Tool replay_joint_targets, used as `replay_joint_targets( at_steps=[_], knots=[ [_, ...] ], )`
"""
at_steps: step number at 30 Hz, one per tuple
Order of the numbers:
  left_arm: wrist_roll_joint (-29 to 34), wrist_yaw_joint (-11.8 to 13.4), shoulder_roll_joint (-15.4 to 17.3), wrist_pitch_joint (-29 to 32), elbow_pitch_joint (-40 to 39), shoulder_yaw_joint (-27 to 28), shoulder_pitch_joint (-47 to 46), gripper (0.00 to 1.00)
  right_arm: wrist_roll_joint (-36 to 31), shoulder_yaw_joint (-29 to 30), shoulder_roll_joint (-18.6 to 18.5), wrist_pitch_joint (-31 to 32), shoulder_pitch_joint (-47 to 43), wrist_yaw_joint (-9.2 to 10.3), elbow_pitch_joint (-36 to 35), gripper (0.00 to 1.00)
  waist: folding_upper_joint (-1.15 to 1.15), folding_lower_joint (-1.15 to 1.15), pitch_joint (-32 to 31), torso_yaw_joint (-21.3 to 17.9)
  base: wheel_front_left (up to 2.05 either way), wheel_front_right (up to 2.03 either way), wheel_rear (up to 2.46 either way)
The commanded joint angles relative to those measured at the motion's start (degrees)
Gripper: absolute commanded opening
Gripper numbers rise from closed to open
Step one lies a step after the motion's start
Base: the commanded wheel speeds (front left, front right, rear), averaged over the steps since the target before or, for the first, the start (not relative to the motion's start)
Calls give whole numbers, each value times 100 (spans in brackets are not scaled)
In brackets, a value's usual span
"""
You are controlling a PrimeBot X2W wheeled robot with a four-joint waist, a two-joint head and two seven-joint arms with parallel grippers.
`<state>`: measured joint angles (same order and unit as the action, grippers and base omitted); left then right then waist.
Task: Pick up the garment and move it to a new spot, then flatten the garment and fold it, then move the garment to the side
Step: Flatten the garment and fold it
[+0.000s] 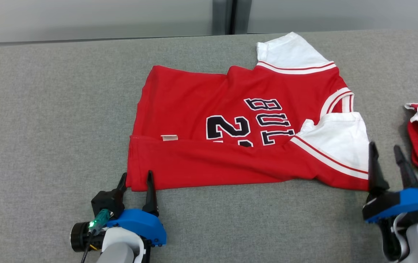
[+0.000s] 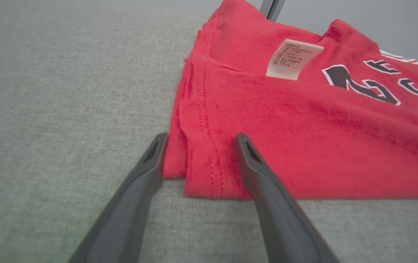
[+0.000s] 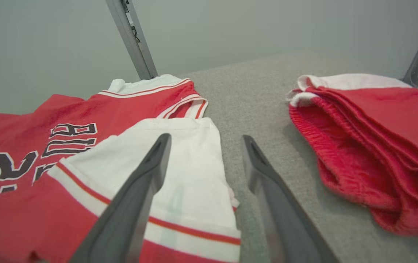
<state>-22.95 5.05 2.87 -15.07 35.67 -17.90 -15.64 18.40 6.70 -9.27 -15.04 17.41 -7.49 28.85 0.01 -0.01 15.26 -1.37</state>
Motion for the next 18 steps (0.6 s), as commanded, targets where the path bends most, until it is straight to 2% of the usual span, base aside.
replay_joint_targets(
  at_steps=[1, 5, 6, 7, 8, 12, 18],
  knots=[
    [-22, 87, 1, -12, 123, -28, 16, 100, -42, -82, -4, -17, -166, -1, 12, 100, -1, 1, -11, -29, 0, 0, 0],
    [-204, 147, 1, 22, 499, -92, -56, 100, -49, -170, 31, -17, -375, -1, 76, 100, -1, 1, -18, -76, 0, 0, 0],
    [-244, 139, 1, 25, 567, -107, -80, 84, -32, -195, 60, -17, -408, -1, 118, 100, -1, 1, -17, -87, 0, 0, 0],
    [-243, 124, 1, 28, 631, -146, -113, 31, -13, -231, 73, -17, -432, -1, 151, 100, -1, 1, -15, -93, 0, 0, 0],
    [-291, 85, 1, 37, 703, -195, -119, 0, -6, -271, 78, -17, -449, -1, 195, 100, -1, 1, -15, -98, 0, 0, 0],
    [-375, -8, -1, 40, 844, -320, -187, 0, -13, -326, 112, -17, -474, -1, 406, 100, -1, 1, 2, -92, 0, 0, 0],
    [-442, -45, -7, 41, 810, -483, -281, 0, -127, -92, 157, -16, -320, -1, 776, 100, -1, 1, 48, -13, 0, 0, 0]
  ],
)
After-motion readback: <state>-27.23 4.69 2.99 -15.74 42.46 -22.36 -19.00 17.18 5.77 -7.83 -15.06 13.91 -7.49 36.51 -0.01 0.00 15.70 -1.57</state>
